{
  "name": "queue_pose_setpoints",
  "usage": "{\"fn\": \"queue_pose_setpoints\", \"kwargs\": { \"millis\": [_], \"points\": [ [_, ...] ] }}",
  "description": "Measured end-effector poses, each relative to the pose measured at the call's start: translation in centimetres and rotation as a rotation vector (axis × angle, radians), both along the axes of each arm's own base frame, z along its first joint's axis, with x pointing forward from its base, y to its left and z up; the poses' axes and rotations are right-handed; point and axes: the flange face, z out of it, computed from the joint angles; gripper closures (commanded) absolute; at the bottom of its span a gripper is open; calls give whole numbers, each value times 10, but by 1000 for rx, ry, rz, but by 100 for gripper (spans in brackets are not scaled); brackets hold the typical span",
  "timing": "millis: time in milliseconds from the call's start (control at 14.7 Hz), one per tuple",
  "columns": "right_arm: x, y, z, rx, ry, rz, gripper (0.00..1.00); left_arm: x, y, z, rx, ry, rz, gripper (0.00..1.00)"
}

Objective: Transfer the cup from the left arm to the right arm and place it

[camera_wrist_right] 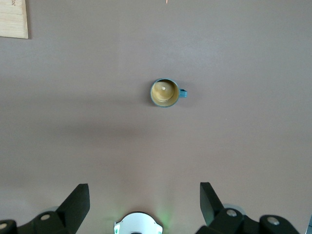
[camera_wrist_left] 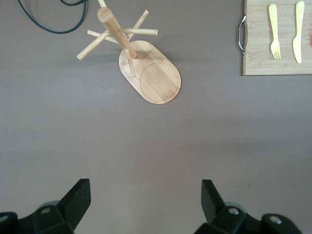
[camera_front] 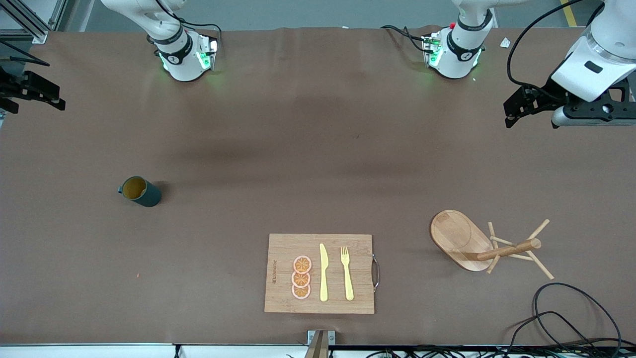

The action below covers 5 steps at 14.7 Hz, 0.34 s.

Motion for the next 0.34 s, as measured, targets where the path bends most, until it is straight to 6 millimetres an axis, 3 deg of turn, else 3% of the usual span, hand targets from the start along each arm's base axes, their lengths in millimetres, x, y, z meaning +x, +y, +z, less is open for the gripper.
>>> {"fn": "queue_pose_setpoints", "kwargs": {
  "millis": [340],
  "points": [
    [1,-2,-1,1,-6,-4,0,2,5,2,1,-9,-36,0]
  ]
}}
